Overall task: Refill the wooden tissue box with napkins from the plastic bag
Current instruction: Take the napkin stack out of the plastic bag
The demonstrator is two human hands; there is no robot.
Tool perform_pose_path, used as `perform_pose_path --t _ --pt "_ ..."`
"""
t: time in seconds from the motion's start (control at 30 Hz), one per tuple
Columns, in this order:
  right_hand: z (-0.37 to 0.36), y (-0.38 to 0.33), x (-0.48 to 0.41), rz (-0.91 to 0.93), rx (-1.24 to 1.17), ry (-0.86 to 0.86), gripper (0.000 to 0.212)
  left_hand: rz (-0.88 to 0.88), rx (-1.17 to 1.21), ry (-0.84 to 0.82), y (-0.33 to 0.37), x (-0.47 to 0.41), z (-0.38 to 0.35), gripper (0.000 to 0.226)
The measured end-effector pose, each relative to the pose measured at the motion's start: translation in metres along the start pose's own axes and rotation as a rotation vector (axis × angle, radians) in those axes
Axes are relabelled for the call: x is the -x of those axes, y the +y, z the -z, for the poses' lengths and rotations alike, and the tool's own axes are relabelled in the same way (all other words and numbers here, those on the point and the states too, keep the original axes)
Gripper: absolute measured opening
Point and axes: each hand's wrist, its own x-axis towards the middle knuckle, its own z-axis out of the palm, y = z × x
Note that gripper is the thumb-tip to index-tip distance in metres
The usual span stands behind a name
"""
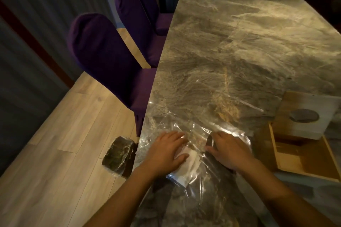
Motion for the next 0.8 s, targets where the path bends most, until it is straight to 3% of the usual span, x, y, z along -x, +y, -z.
perform_pose_path --t 0.07,0.2,0.37,0.57,0.67,0.8 --pt "-0.006 0.004 0.0 0.018 0.025 -0.019 0.044 0.0 -0.084 -0.115 -0.007 -0.004 -0.011 0.061" --pt "-0.014 0.015 -0.013 0.067 0.013 -0.051 0.067 0.091 -0.17 -0.192 0.003 0.002 -0.025 0.071" --pt "-0.013 0.023 -0.035 0.195 0.059 -0.079 0.066 0.236 -0.26 -0.279 0.041 0.012 -0.029 0.078" --pt "-0.016 0.024 -0.036 0.238 0.044 -0.026 0.064 0.247 -0.24 -0.243 0.04 0.017 -0.033 0.092" --pt "-0.014 0.019 -0.022 0.169 -0.011 0.079 0.051 0.264 -0.239 -0.253 0.039 0.015 -0.033 0.089" --pt "-0.018 0.022 0.006 -0.09 -0.108 0.166 0.039 0.286 -0.171 -0.224 0.042 0.015 -0.031 0.091"
